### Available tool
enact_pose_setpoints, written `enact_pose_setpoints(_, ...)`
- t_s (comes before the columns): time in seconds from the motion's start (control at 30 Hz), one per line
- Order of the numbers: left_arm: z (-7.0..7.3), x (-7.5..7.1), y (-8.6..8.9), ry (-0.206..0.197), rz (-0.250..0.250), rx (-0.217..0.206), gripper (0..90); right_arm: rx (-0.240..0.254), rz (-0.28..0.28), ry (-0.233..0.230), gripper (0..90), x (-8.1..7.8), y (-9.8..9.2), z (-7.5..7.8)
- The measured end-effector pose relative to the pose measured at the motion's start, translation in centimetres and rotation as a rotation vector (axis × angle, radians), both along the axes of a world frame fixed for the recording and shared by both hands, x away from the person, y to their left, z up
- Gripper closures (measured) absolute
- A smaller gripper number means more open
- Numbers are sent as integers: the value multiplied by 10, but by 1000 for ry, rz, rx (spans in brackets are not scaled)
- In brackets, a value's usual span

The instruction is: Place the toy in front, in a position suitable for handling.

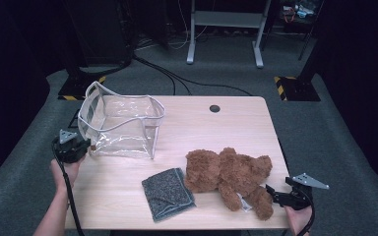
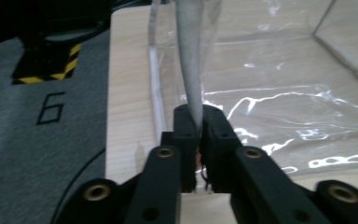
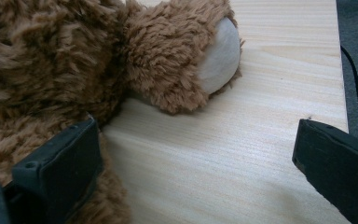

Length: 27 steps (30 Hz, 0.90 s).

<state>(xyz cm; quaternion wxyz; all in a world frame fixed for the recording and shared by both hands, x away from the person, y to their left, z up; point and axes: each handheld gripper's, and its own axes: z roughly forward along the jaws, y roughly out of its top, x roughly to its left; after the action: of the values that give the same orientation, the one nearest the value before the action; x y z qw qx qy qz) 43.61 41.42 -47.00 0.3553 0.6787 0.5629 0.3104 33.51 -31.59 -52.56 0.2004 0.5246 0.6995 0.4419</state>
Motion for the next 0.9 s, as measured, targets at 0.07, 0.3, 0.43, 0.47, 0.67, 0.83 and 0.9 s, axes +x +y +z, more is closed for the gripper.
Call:
enact_pose_setpoints(0.07,-1,-4,-4,21,11,-1,558,0,0,0,7,0,0,0)
enact_pose_setpoints(0.3,-13,-29,-27,2,19,-10,289,-4,1,1,7,0,0,0)
enact_pose_setpoints(0.43,-12,-38,-39,-12,-5,-17,281,-4,0,1,7,0,0,0)
enact_pose_setpoints(0.47,-10,-43,-51,-24,-38,-8,281,-6,1,0,7,0,0,0)
enact_pose_setpoints(0.67,-2,-48,-90,-66,-133,24,284,-7,-2,1,7,0,0,0)
enact_pose_setpoints(0.83,-1,-43,-122,-68,-206,65,285,-5,-3,0,7,0,0,0)
enact_pose_setpoints(0.9,-2,-40,-135,-66,-226,62,288,-6,-2,0,8,0,0,0)
